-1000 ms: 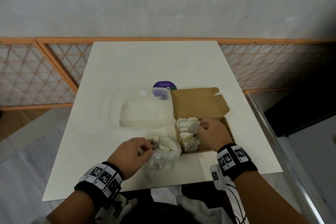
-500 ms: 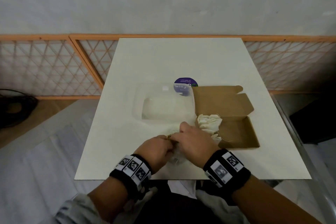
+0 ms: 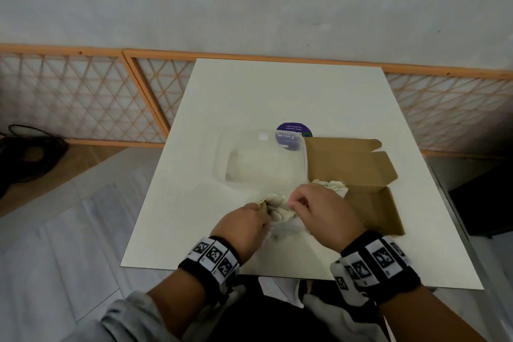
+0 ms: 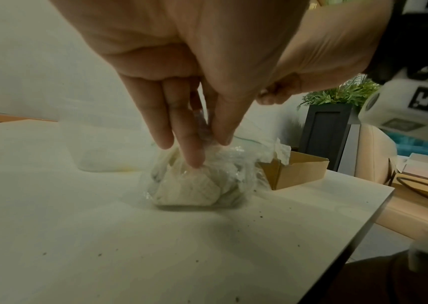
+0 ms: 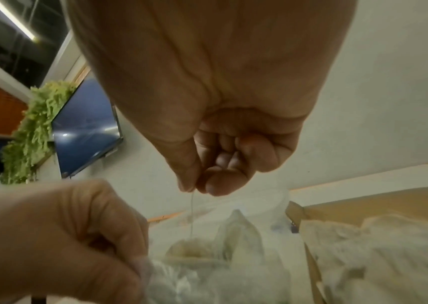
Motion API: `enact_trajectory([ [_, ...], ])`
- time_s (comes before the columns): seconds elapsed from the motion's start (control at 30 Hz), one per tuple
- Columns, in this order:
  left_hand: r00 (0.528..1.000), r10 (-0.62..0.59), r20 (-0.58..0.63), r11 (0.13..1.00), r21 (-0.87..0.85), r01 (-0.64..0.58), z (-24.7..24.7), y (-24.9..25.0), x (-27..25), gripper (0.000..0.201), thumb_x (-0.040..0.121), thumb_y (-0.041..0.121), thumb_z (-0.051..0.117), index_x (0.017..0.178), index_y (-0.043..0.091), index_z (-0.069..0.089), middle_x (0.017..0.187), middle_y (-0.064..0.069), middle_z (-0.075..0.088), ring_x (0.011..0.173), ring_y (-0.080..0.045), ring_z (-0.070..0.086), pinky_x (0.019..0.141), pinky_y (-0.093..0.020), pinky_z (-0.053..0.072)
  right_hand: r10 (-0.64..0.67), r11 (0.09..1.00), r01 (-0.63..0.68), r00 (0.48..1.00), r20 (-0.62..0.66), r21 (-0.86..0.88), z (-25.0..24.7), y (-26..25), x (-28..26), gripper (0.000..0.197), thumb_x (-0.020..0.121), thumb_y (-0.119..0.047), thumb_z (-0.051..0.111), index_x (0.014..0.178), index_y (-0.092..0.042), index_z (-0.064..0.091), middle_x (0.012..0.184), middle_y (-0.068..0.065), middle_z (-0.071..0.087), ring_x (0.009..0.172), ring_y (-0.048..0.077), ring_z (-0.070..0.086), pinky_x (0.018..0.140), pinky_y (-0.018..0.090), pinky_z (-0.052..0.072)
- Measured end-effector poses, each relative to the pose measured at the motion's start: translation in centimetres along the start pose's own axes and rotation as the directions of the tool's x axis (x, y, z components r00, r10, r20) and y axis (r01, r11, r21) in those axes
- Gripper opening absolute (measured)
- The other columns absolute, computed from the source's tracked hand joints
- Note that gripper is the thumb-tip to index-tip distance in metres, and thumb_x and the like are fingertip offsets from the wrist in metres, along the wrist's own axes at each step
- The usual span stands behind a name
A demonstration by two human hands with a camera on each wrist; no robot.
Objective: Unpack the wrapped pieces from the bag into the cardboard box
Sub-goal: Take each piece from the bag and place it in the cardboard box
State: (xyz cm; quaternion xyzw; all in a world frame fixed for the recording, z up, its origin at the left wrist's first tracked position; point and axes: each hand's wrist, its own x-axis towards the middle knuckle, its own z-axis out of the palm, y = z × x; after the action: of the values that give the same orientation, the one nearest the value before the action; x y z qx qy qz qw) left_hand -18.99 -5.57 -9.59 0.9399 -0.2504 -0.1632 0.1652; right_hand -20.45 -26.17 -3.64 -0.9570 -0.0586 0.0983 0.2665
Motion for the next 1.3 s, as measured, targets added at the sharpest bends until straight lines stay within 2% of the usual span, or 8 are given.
enact_trajectory([
  [0.1, 1.000, 0.004, 0.009, 1.000, -0.025, -0.004, -0.2, 0.2, -0.1, 0.027, 0.102, 0.031, 0.046, 0.100, 0.018, 0.069, 0.105, -0.003, 0.060, 0.094, -0.027, 0.063, 0.081, -0.036, 0.050, 0.001, 0.999, 0.000, 1.000, -0.029, 0.048, -0.2, 0.1, 0.3, 0.015, 0.104, -0.029, 0.057, 0.093, -0.027, 0.067, 0.088, -0.015, 0.064, 0.071, -0.001, 0.056, 0.068, 0.025, 0.044],
  [0.33, 1.000, -0.004, 0.017, 0.998, -0.068, 0.005, -0.4, 0.6, -0.5, 0.024, 0.100, 0.027, 0.046, 0.079, 0.019, 0.054, 0.088, 0.001, 0.049, 0.078, -0.023, 0.056, 0.075, -0.036, 0.050, -0.045, 0.995, 0.047, 0.999, -0.023, 0.086, 1.7, -0.7, 1.2, 0.012, 0.102, -0.022, 0.059, 0.095, -0.022, 0.069, 0.092, -0.014, 0.065, 0.089, 0.007, 0.059, 0.081, 0.028, 0.047],
  [0.57, 1.000, 0.001, -0.014, 0.984, -0.178, -0.004, -0.1, -0.5, -0.7, 0.027, 0.099, 0.041, 0.052, 0.092, 0.019, 0.067, 0.090, 0.003, 0.057, 0.079, -0.018, 0.055, 0.077, -0.033, 0.048, -0.065, 0.897, 0.120, 0.988, -0.141, 0.425, -2.0, -3.3, 0.4, 0.015, 0.100, -0.015, 0.066, 0.092, -0.026, 0.069, 0.080, -0.019, 0.070, 0.071, 0.002, 0.064, 0.066, 0.012, 0.048],
  [0.7, 0.999, -0.018, -0.044, 0.974, -0.224, 0.008, -0.8, -0.5, -1.2, 0.026, 0.097, 0.041, 0.059, 0.099, 0.018, 0.071, 0.097, 0.000, 0.065, 0.085, -0.019, 0.061, 0.079, -0.030, 0.048, -0.099, 0.859, 0.177, 0.978, -0.184, 0.480, -4.5, -5.2, 0.0, 0.012, 0.100, -0.012, 0.067, 0.093, -0.020, 0.070, 0.081, -0.007, 0.071, 0.070, 0.010, 0.067, 0.065, 0.013, 0.050],
  [0.93, 0.932, -0.248, -0.264, 0.881, -0.461, 0.104, -4.0, 0.3, -2.3, 0.051, 0.074, 0.077, 0.069, 0.103, 0.037, 0.058, 0.104, 0.019, 0.059, 0.085, 0.002, 0.060, 0.077, -0.021, 0.050, -0.159, 0.845, 0.228, 0.971, -0.181, 0.483, -6.8, -7.1, -0.9, 0.011, 0.099, -0.011, 0.068, 0.094, -0.020, 0.071, 0.086, 0.000, 0.074, 0.069, 0.004, 0.065, 0.068, 0.017, 0.054],
  [1.07, 0.953, -0.064, -0.296, 0.840, -0.531, -0.109, -6.0, 2.5, -1.6, 0.055, 0.085, 0.054, 0.078, 0.133, 0.037, 0.057, 0.123, 0.018, 0.053, 0.081, 0.009, 0.060, 0.073, -0.007, 0.043, -0.189, 0.849, 0.257, 0.964, -0.189, 0.461, -7.9, -8.2, -1.3, 0.010, 0.099, -0.012, 0.068, 0.094, -0.020, 0.072, 0.086, -0.006, 0.075, 0.071, 0.005, 0.067, 0.070, 0.020, 0.056],
  [1.17, 0.963, 0.045, -0.264, 0.852, -0.493, -0.175, -6.8, 3.3, -1.4, 0.023, 0.099, 0.035, 0.068, 0.121, 0.031, 0.071, 0.108, 0.016, 0.065, 0.074, 0.005, 0.063, 0.072, -0.011, 0.047, -0.187, 0.851, 0.276, 0.954, -0.234, 0.447, -9.0, -8.7, -1.6, 0.009, 0.099, -0.013, 0.068, 0.095, -0.020, 0.072, 0.082, -0.012, 0.073, 0.070, 0.005, 0.068, 0.068, 0.016, 0.054],
  [1.3, 0.952, 0.021, -0.306, 0.850, -0.496, -0.178, -7.3, 3.4, -2.3, 0.017, 0.102, 0.028, 0.062, 0.112, 0.026, 0.076, 0.095, 0.017, 0.070, 0.087, 0.001, 0.067, 0.082, -0.024, 0.056, -0.135, 0.849, 0.284, 0.932, -0.337, 0.445, -11.3, -8.2, -1.6, 0.009, 0.100, -0.015, 0.068, 0.096, -0.021, 0.073, 0.076, -0.011, 0.072, 0.067, 0.004, 0.068, 0.064, 0.018, 0.055],
])
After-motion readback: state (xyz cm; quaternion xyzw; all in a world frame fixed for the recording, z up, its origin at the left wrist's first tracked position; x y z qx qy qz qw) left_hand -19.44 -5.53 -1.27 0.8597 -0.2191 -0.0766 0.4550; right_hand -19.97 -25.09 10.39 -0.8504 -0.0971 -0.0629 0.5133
